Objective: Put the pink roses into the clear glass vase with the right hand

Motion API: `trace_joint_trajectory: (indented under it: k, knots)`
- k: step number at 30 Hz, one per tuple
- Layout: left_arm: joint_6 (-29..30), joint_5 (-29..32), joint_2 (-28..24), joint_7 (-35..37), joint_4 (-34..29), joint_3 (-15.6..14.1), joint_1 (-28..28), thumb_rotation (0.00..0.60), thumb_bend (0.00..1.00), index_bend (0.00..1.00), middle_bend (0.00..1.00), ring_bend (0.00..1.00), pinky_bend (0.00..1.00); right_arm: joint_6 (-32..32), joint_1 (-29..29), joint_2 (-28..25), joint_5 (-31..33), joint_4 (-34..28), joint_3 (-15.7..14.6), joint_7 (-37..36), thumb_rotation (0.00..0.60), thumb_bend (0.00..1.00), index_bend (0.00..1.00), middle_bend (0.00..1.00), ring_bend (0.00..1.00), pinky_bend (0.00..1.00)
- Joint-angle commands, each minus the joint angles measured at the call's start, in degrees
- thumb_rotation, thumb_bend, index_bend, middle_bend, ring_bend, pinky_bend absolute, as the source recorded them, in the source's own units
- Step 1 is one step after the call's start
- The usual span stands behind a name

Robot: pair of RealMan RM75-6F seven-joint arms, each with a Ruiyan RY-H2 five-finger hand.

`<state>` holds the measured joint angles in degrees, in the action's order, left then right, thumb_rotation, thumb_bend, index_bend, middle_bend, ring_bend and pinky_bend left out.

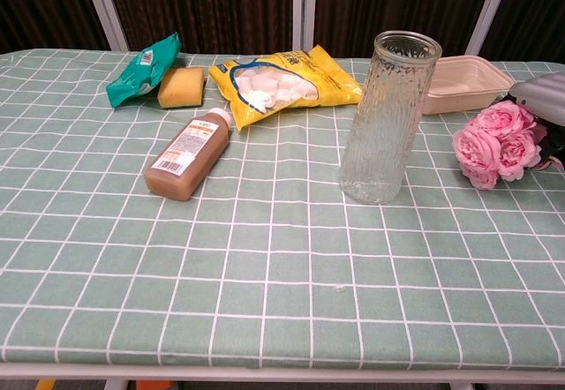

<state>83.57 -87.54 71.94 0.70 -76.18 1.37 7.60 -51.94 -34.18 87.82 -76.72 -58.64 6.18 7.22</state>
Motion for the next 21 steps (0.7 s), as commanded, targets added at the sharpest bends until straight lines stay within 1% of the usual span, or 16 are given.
trace_joint_trajectory:
  k: [1,4,7,10,14,17,19,21]
  knots:
    - [0.0,-0.3,0.1,-0.3,-0.2,-0.1,0.1,0.6,0.11,0.13,0.03,0.0,0.1,-0.6,0.4,-0.7,0.0,-0.5,0.3,-1.0,0.6,0.19,0.59,0.48,0.26,0.21]
    - [-0.2,-0.3,0.0,-0.4,-0.6,-0.2,0.3,0.6,0.11,0.13,0.03,0.0,0.1,-2.1,0.9,-2.8,0.2,-2.9,1.3,-3.2,0.6,0.19,0.6,0.48,0.26,0.22]
    - [-0.5,-0.2,-0.2,-0.6,-0.9,-0.2,0.3,0.6,0.11,0.13,0.03,0.0,0.1,-5.1,1.3,-6.6,0.4,-6.8,3.5,-4.6,0.6,0.19,0.6,0.48,0.26,0.22]
    - [-0.5,-0.2,-0.2,-1.1,-1.2,-0.2,0.4,0.6,0.11,0.13,0.03,0.0,0.1,-9.2,2.3,-11.3,0.8,-12.3,6.0,-5.0,0.6,0.19,0.6,0.48,0.26,0.22]
    - [-0.8,-0.6,-0.1,-1.9,-1.8,-0.4,0.6,0.6,0.11,0.13,0.03,0.0,0.1,-13.7,3.9,-18.2,1.3,-22.0,10.0,-10.7,0.6,0.2,0.61,0.49,0.26,0.23]
    - [-1.0,-0.8,0.0,-2.3,-2.3,-0.5,0.8,0.6,0.11,0.13,0.03,0.0,0.1,-16.8,4.6,-22.2,0.5,-26.9,12.2,-12.4,0.6,0.22,0.63,0.5,0.26,0.23]
    - [-0.9,-0.9,0.1,-2.7,-2.4,-0.5,0.8,0.6,0.11,0.13,0.03,0.0,0.1,-18.8,4.9,-23.9,0.1,-29.6,13.5,-12.9,0.6,0.22,0.63,0.5,0.26,0.23]
    - [-0.9,-0.8,0.1,-3.0,-2.6,-0.6,0.8,0.6,0.11,0.13,0.03,0.0,0.1,-20.8,5.3,-25.3,-0.3,-33.2,15.1,-15.8,0.6,0.22,0.63,0.5,0.26,0.23]
